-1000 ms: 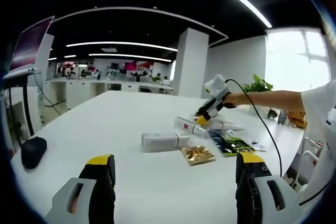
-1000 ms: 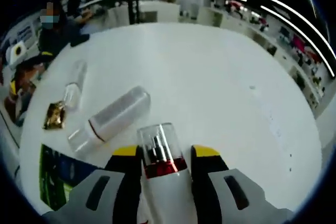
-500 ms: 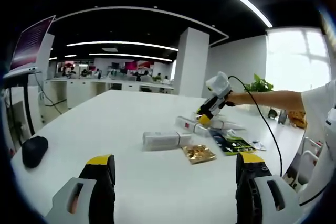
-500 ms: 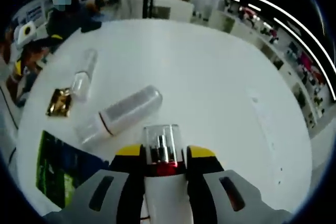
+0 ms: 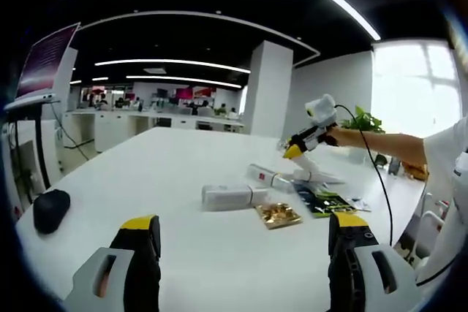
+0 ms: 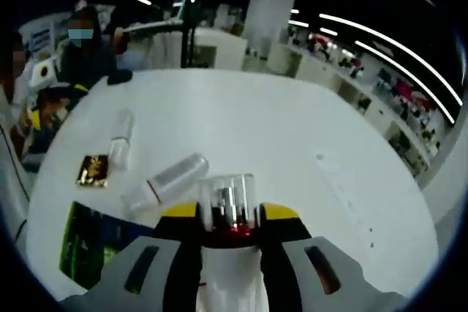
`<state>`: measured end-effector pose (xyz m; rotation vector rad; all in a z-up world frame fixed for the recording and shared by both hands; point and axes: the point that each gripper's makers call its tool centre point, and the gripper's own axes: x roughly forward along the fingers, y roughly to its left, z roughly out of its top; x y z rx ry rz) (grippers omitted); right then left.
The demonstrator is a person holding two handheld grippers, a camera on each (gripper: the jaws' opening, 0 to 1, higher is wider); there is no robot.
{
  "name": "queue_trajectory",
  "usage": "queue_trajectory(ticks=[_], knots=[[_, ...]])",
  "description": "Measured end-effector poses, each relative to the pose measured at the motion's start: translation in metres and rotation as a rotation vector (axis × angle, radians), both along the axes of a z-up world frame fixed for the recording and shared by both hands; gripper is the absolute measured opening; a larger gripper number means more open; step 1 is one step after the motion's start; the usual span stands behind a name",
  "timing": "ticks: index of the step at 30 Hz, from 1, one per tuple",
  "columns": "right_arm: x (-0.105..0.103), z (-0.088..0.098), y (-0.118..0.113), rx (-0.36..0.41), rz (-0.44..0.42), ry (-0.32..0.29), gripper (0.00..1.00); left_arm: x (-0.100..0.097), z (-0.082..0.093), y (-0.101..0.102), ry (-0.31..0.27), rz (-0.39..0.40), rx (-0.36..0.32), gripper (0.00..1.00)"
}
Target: Arrange the skincare products in the storage area until every visible bottle or jar stands upright without overlapping.
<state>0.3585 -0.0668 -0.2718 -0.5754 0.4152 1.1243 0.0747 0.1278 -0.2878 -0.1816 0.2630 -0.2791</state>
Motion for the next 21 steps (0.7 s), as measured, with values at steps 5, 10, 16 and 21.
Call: queue_trajectory(ticks=[5,10,16,21], knots=[[0.003,0.019,-0.011,0.081,-0.033,-0.022,0.27,0.001,0.007,-0.009,-0.020,-0.027,-0.019,0.98],[0.009,0.034,-0.023,0.188,-0.090,-0.035,0.27,0.002,0.008,-0.012,-0.026,-0.033,-0.019,0.98],[0.015,0.044,-0.045,0.308,-0.141,-0.046,0.27,0.002,0.004,-0.013,-0.013,-0.034,-0.009,0.98],[0.008,0.050,-0.058,0.396,-0.152,-0.078,0.27,0.003,0.006,-0.012,-0.020,-0.031,-0.015,0.98]])
